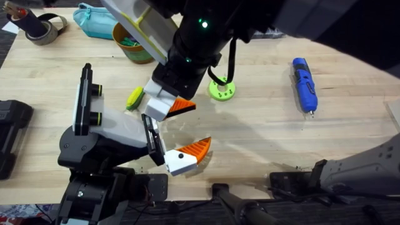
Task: Pick up the gripper from the table and insert it into the empty holder that is missing its gripper. Then pick up a screw, insert it into the mounting hole, and use the screwdriver to tighten it. Finally, clean up the table by picking up the vegetable and placing it into the bucket.
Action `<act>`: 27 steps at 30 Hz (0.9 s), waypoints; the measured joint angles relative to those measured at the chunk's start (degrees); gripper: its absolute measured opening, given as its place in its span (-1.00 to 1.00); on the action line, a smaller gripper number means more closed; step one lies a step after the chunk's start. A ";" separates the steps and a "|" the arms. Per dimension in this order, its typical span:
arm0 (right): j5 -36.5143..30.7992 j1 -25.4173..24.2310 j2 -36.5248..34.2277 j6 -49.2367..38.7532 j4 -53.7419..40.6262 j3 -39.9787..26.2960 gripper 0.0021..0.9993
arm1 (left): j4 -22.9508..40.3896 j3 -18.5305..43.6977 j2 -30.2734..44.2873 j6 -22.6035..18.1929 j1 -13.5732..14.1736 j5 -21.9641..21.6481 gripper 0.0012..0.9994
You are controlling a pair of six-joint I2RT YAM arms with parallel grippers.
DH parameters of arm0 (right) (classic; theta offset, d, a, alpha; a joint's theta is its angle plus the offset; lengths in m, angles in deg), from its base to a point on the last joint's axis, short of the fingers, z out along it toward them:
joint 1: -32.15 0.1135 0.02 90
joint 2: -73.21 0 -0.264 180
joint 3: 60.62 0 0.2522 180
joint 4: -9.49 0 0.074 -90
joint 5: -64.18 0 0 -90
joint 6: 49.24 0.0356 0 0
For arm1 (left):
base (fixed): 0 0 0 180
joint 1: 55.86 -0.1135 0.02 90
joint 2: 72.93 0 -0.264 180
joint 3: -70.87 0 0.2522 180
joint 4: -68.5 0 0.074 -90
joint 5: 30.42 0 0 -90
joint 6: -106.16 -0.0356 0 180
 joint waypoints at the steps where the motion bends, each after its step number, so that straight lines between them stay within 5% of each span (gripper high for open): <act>1: 0.06 0.00 0.00 -0.04 -0.09 0.00 0.98 | 0.22 0.02 0.00 0.05 0.00 -0.04 0.97; 14: 0.06 0.00 0.30 -0.06 -0.14 0.04 1.00 | 0.67 0.04 0.02 0.22 0.00 -0.04 0.97; 27: 0.08 0.00 7.99 2.24 1.17 3.33 0.99 | 0.68 0.04 0.02 0.22 0.00 -0.02 0.97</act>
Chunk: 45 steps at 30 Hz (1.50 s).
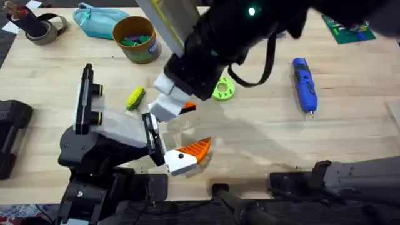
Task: Pick up the gripper from the table and insert it into the empty holder that is missing its gripper. Then pick up a screw, insert it into the mounting hole, and use the screwdriver to tighten it. Finally, clean up the table by picking up the vegetable and placing it into the bucket.
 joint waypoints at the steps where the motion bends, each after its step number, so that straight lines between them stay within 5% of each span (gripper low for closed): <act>1: -0.01 0.00 0.44 0.10 0.53 1.09 0.99 | 0.01 0.00 0.00 0.00 0.00 0.00 0.97; 45: -1.09 0.00 2.57 0.32 2.97 3.14 1.00 | 0.01 0.00 0.00 -0.54 0.00 -0.13 0.97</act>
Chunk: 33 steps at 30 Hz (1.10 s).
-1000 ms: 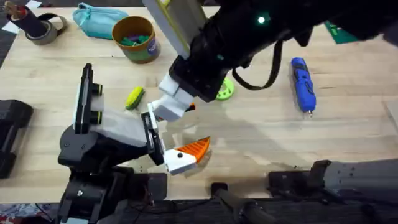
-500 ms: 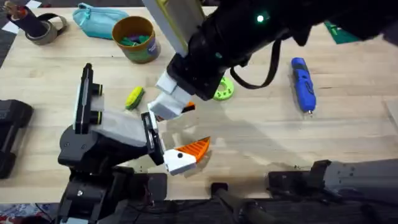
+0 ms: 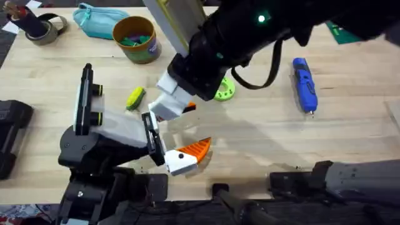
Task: Pick up the gripper from the table and insert it into the empty holder that is missing its gripper. Then pick up a screw, insert it into the mounting hole, and use the screwdriver to tighten it. Finally, clean up the table by picking up the vegetable and placing it into the bucket.
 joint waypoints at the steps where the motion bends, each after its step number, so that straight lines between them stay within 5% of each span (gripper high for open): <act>1: 0.00 0.00 0.00 0.00 0.00 0.00 1.00 | 0.01 0.00 0.00 -0.23 0.00 0.00 0.97; 18: 0.00 0.00 0.00 0.00 0.00 0.00 1.00 | -0.02 0.00 0.00 -9.95 0.00 -0.15 0.97; 33: 0.01 0.00 2.87 3.24 -1.09 0.09 1.00 | -0.01 0.00 0.00 -11.85 0.00 -0.15 0.97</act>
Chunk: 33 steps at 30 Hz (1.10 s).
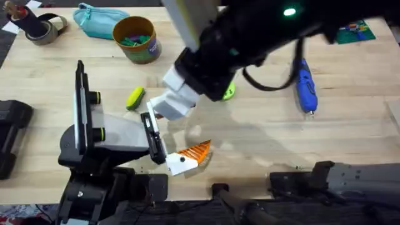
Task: Pick up the gripper from the table and insert it into the empty holder that is missing its gripper. Then pick up a screw, insert it into the mounting hole, and use the screwdriver to tighten it. Finally, clean up the table by picking up the vegetable and placing it into the bucket.
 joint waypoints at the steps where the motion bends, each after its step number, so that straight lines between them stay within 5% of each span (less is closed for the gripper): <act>1: 0.01 0.00 0.58 0.25 -0.16 0.01 1.00 | 0.00 0.00 0.00 -0.07 0.00 0.00 0.97; 11: 0.00 1.99 1.87 3.73 3.37 6.02 1.00 | 0.00 0.00 0.00 -0.13 0.00 0.00 0.97; 33: 2.83 4.42 0.02 4.21 4.76 7.82 1.00 | 0.00 0.00 0.00 -0.13 0.00 0.00 0.97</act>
